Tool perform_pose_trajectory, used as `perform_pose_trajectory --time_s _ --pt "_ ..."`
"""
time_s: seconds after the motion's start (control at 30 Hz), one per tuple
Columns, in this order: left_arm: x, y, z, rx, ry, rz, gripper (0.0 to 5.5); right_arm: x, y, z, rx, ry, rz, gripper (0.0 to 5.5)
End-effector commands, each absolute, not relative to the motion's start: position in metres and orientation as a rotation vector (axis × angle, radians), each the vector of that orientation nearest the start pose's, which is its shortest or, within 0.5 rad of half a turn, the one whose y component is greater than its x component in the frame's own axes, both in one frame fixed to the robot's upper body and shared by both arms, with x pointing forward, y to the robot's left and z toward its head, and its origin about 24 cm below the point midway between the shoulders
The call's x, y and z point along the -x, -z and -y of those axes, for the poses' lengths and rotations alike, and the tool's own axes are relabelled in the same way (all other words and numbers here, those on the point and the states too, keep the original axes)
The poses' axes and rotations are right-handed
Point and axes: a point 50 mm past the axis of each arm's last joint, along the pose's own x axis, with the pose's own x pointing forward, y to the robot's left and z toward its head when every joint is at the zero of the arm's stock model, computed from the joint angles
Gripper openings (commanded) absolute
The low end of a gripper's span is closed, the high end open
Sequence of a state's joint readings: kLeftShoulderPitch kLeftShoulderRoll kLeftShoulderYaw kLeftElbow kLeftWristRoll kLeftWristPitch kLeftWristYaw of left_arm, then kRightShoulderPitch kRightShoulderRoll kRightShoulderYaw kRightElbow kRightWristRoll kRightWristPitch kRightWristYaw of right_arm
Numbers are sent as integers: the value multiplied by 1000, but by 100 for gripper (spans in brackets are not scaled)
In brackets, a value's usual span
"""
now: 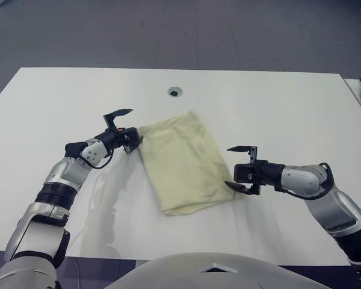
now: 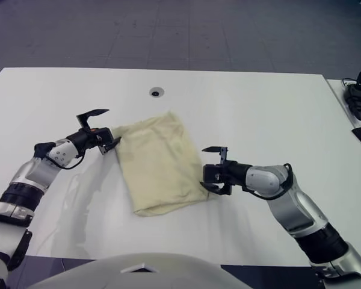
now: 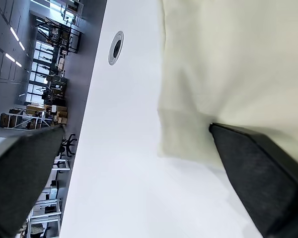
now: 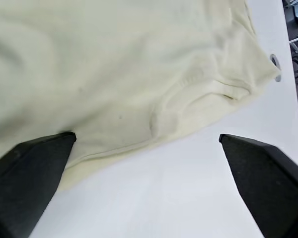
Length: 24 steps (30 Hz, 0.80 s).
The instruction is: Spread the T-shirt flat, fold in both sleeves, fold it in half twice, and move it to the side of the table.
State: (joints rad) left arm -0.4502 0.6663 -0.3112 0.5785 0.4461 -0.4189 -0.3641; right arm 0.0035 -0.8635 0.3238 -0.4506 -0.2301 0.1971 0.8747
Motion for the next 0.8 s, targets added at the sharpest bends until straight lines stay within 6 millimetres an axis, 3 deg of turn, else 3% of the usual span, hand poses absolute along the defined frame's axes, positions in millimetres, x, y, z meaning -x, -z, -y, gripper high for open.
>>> perform_pose_trajectory --time_s 0.03,0.13,0.27,0.37,0.43,0.57,0.7,0.8 --pt "-325 -50 -207 -1218 745 -59 540 -183 -74 165 951 -1246 -441 538" --pt "-333 -51 -195 -1225 779 -16 540 -190 -86 161 905 -1223 -422 538" --pt "-342 -60 -185 -1232 789 67 540 -208 -120 161 837 -1149 -366 538" --pt "-348 -86 -177 -1207 762 233 540 -237 -150 162 782 -1052 -285 538" --pt "-345 -104 -168 -1151 782 345 540 -266 -157 159 714 -990 -221 538" --pt "-310 -119 -147 -1039 916 457 540 -335 -142 155 683 -810 -139 538" --pt "-257 -101 -148 -936 1087 328 540 -368 -121 152 671 -692 -146 538" --pt "-230 -90 -159 -938 1116 225 540 -382 -107 152 651 -609 -171 538"
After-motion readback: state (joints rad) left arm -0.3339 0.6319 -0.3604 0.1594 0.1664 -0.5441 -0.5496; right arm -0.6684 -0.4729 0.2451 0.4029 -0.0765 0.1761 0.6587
